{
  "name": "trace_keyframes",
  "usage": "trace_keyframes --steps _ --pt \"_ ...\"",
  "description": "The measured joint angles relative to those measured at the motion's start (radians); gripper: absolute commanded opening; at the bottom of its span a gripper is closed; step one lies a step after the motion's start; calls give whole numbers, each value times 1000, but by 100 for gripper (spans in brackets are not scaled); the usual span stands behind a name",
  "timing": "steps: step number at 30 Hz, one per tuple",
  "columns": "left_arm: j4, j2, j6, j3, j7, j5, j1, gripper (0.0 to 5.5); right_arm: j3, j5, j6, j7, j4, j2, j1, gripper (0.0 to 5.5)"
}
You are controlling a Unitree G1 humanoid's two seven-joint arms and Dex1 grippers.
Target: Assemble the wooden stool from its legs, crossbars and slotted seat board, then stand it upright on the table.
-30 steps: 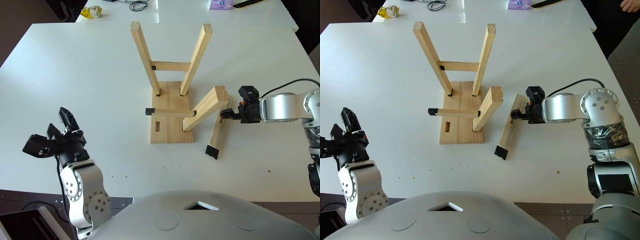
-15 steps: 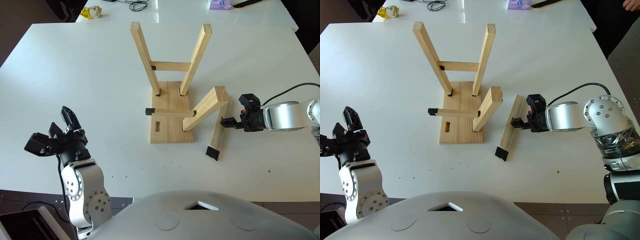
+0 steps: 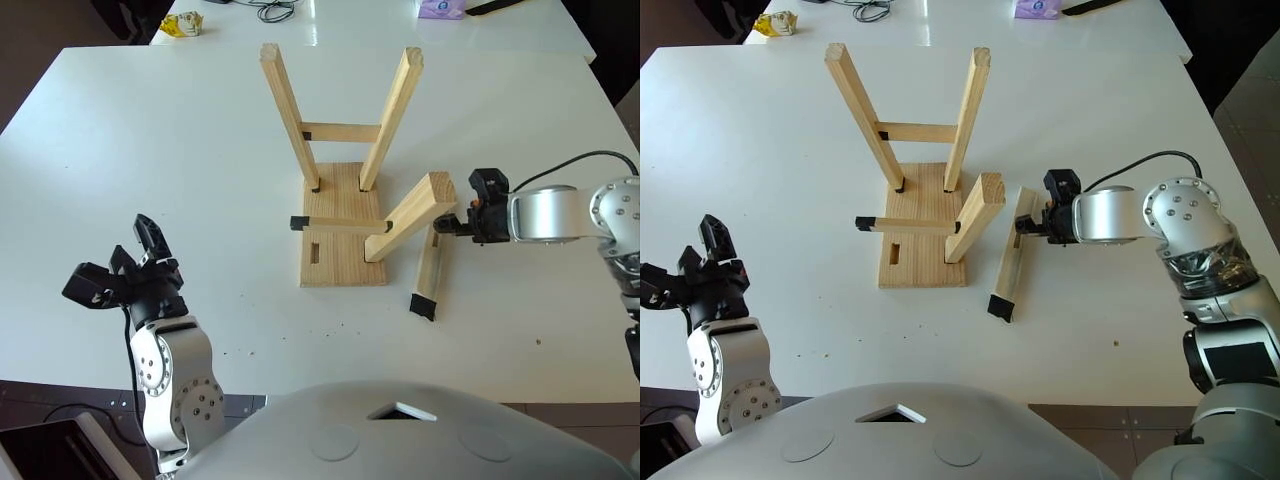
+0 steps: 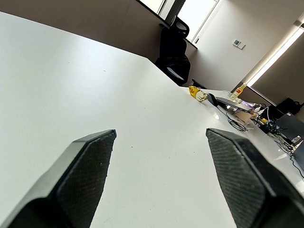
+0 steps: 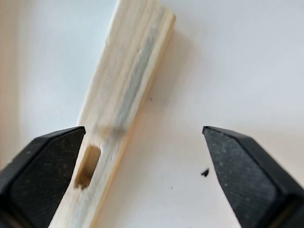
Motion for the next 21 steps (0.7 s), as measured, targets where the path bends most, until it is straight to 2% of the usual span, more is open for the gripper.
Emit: trace_keyframes --steps 3,8,15,21 --pt "8 6 0 0 0 0 -10 353 -1 -124 5 58 41 57 -32 457" --pt "21 19 0 1 -8 -4 -37 353 -61 -148 51 100 50 68 -30 457" --pt "38 16 -2 6 -21 -6 -31 353 -104 40 133 186 -15 -112 2 457" --pt "11 -6 -31 -11 -21 2 24 353 -23 106 188 287 -60 -195 28 457"
